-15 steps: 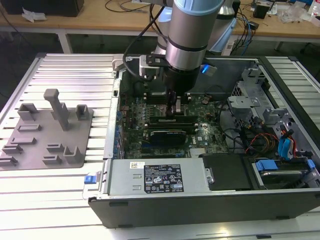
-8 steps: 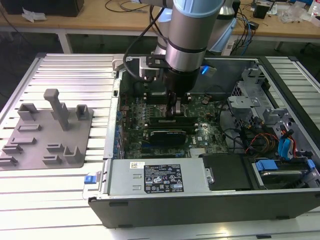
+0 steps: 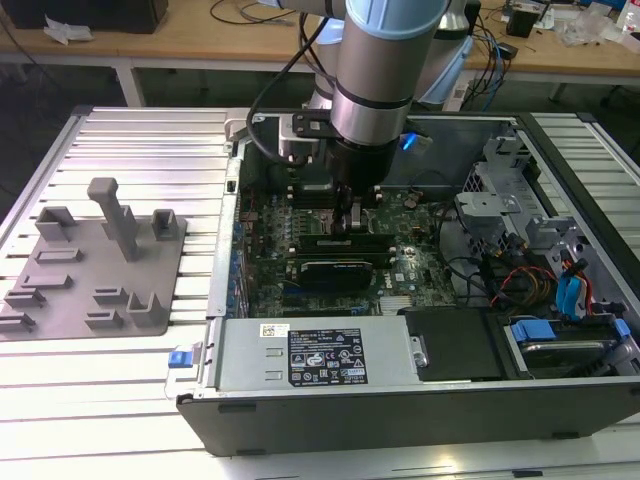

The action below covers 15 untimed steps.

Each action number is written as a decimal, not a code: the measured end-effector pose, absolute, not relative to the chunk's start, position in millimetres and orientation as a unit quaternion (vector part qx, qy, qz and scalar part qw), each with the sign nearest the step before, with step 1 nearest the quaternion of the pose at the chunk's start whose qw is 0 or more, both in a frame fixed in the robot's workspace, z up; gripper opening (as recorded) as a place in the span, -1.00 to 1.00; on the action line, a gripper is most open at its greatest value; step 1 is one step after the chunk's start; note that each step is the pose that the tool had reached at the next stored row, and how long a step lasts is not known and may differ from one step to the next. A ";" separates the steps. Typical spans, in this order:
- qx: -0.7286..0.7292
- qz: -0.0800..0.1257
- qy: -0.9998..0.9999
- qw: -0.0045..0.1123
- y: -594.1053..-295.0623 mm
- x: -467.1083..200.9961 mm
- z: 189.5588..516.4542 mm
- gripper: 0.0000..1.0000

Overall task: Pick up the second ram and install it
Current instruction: 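Insert the second ram into the second slot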

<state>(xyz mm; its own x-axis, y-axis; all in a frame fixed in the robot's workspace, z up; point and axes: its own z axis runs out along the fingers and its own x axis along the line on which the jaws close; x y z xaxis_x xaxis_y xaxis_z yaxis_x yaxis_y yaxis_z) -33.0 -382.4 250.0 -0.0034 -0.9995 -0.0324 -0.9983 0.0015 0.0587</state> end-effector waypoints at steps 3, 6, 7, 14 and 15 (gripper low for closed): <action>0.706 -0.032 -0.708 0.009 -382.4 -33.0 248.9 -0.82; 0.706 -0.032 -0.708 0.009 -382.4 -33.0 248.7 -0.82; 0.706 -0.032 -0.708 0.009 -382.3 -33.0 247.9 -0.82; 0.706 -0.032 -0.708 0.009 -382.4 -33.2 245.7 -0.82; 0.706 -0.032 -0.708 0.009 -382.3 -33.7 245.3 -0.82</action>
